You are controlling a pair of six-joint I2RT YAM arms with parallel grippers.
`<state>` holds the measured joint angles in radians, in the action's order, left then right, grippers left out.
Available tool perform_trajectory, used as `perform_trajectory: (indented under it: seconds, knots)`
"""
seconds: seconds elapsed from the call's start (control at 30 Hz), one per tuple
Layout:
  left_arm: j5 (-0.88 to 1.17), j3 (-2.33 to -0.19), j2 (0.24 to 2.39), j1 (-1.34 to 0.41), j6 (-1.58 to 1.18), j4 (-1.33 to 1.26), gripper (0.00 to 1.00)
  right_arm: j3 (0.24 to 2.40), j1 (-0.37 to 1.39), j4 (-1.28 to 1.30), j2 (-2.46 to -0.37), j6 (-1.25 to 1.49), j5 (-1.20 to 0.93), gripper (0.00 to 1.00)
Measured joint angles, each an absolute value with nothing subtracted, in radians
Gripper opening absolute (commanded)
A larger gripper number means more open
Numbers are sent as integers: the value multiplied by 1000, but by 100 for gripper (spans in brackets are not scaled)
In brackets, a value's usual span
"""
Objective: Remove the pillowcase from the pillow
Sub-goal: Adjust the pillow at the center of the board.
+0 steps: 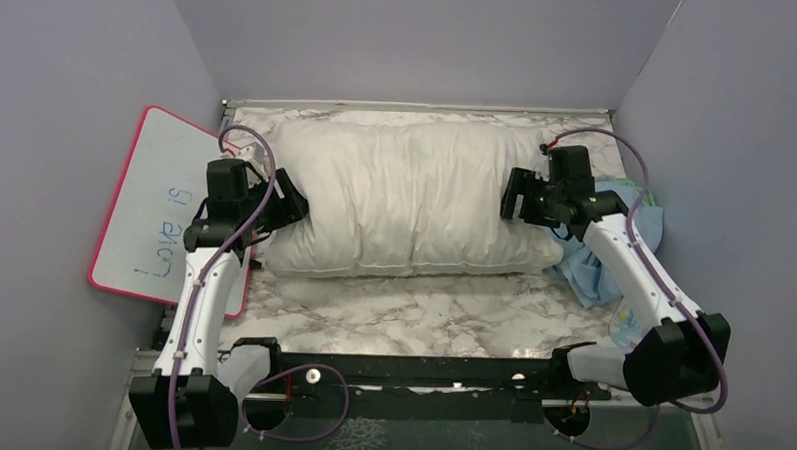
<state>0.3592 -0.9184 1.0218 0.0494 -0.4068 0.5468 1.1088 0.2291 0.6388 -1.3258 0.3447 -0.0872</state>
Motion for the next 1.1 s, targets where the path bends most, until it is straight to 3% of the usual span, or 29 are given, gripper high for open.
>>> perform_trajectory:
  seconds: [0.13,0.4,0.47,0.63,0.73,0.87,0.97,1.1]
  knots:
    - [253,-929,973,43,-405,646,96,1082,238,677,-1196,347,-99,84]
    - [110,-1179,963,30,-396,750,99,1220,254,769,-1074,330,25,89]
    - [102,-1228,952,30,-395,750,99,1219,253,739,-1019,327,-9,84]
    - [162,-1236,947,30,-408,733,99,1209,254,587,-1006,360,-207,58]
    - [217,-1211,970,30,-416,718,99,1205,255,508,-1131,377,-278,54]
    - [270,-1198,1011,30,-414,714,99,1150,258,494,-1346,397,-198,45]
    - [294,-1198,1040,29,-402,705,99,1092,258,531,-1418,423,-127,46]
    - [297,-1209,1097,3,-387,698,99,1087,259,587,-1314,413,-97,65]
